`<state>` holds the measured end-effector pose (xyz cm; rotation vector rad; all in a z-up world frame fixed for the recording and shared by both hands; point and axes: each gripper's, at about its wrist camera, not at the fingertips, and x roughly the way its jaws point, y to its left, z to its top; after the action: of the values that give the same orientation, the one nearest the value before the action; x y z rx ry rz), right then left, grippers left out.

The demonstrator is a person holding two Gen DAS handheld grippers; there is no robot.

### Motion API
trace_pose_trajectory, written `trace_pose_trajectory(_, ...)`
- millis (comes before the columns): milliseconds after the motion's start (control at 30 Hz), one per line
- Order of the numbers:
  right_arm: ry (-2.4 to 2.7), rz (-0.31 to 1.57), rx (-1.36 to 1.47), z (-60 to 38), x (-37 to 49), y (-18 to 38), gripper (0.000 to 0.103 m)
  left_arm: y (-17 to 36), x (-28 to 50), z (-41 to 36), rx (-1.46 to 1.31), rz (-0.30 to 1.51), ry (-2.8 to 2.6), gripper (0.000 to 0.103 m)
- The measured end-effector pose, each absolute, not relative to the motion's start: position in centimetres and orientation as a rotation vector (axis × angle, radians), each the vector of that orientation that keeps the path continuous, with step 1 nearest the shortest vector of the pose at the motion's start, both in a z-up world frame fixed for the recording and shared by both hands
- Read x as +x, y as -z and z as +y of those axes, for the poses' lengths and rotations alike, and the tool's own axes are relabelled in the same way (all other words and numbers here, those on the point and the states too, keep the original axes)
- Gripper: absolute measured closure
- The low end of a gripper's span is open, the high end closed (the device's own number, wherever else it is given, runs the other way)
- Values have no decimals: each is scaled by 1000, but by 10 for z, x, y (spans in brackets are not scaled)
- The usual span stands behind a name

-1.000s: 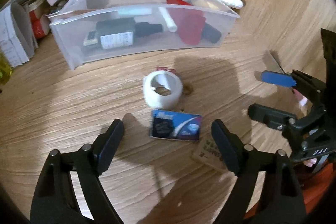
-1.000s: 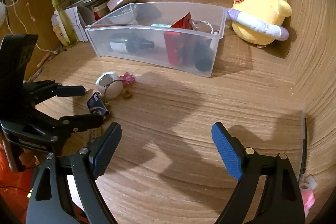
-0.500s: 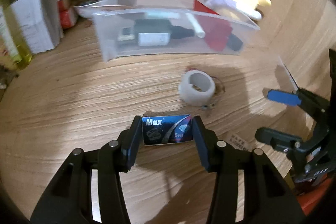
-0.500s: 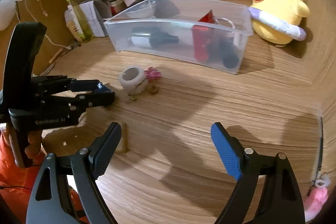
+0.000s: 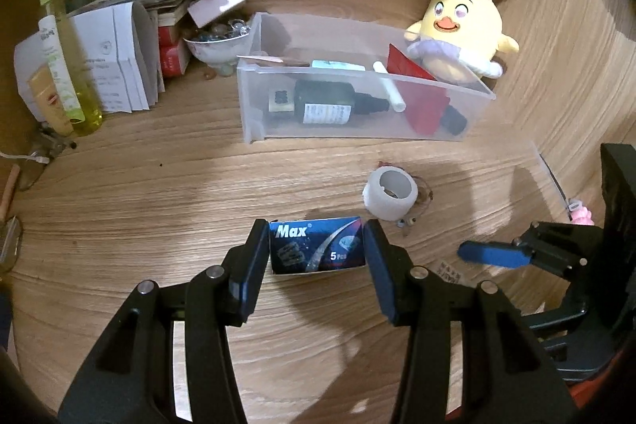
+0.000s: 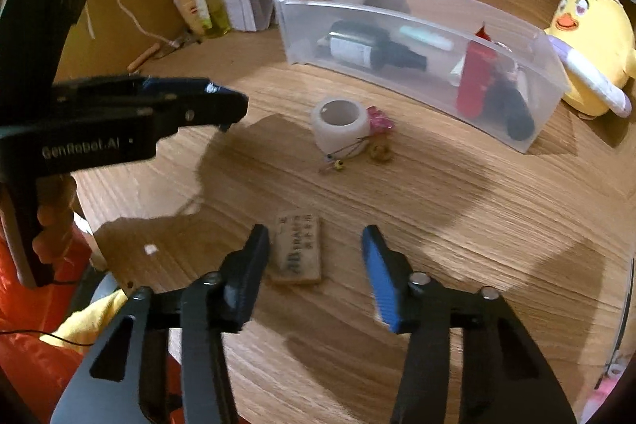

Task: Organize objects
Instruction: 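Grasp the blue Max box with the left gripper while the right grasps the beige eraser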

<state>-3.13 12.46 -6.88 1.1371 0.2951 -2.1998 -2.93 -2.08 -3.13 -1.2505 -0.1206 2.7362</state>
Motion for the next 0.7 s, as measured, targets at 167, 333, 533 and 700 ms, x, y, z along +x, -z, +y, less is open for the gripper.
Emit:
trace_pose_trajectory(167,2188,325,1120,118,-30,69,81,28,-26,-22,-1229,-133,-2757,55)
trace_pose_trajectory(333,2228,342,1102,117,-33,66,81,20,-27,-24,-1194,-146,-2776,55)
trace_pose_trajectory(533,2279,313,1051,123,-42,49,81,11,-29,-20,-1141,-143,-2800,55)
trace_pose_trajectory(700,2329,291,1008,133,-52,33,81,3,-32,-17,-1102,-150,-2811,55)
